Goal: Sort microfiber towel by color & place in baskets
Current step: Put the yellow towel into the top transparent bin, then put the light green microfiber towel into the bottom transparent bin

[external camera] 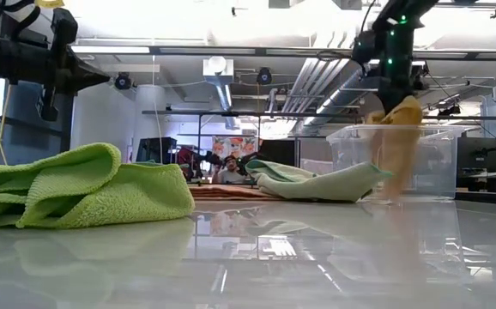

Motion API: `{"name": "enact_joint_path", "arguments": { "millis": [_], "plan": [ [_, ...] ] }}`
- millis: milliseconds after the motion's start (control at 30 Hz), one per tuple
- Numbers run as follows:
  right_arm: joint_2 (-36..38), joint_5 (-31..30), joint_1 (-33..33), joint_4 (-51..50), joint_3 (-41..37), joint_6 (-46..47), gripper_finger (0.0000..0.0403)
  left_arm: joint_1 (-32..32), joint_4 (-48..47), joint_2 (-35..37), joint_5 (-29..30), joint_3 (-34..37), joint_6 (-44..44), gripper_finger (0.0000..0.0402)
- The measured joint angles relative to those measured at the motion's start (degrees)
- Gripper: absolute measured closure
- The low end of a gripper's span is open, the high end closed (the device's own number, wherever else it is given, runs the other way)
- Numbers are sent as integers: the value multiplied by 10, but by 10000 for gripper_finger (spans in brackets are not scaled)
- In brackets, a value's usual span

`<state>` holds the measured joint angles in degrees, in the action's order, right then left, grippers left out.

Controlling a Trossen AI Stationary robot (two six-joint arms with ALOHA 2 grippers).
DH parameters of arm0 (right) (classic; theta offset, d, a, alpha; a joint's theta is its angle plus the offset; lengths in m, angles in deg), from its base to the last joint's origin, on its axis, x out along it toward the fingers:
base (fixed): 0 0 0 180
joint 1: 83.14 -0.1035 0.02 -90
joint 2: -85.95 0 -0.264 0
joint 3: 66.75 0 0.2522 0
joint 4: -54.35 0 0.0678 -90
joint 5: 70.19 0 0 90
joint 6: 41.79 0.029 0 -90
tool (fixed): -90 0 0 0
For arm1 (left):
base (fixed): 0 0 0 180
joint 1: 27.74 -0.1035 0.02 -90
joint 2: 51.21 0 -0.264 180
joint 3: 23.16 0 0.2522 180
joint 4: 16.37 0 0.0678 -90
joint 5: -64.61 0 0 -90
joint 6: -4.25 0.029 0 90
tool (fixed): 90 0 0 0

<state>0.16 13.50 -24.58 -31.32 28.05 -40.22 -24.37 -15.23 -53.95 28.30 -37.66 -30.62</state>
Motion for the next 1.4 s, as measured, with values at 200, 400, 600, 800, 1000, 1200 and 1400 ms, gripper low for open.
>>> {"name": "enact_joint_path", "arguments": {
  "millis": [200,400,600,800,1000,1200,1400],
  "plan": [
    [12,84,19,-23,24,52,240,0,0,0,0,0,-8,402],
    [45,146,6,47,51,76,236,0,0,0,-1,0,-9,402],
    [52,218,-82,124,52,68,236,0,0,0,-1,0,-9,401],
    [46,204,-218,195,52,29,236,0,0,0,-1,0,-25,401],
    [20,138,-314,265,52,42,236,0,-4,0,-2,0,-25,401],
    [-47,128,-369,244,52,51,219,0,-5,0,-2,0,-25,401],
    [-130,90,-424,230,52,77,185,0,-6,0,-11,0,-25,402]
  ]
}}
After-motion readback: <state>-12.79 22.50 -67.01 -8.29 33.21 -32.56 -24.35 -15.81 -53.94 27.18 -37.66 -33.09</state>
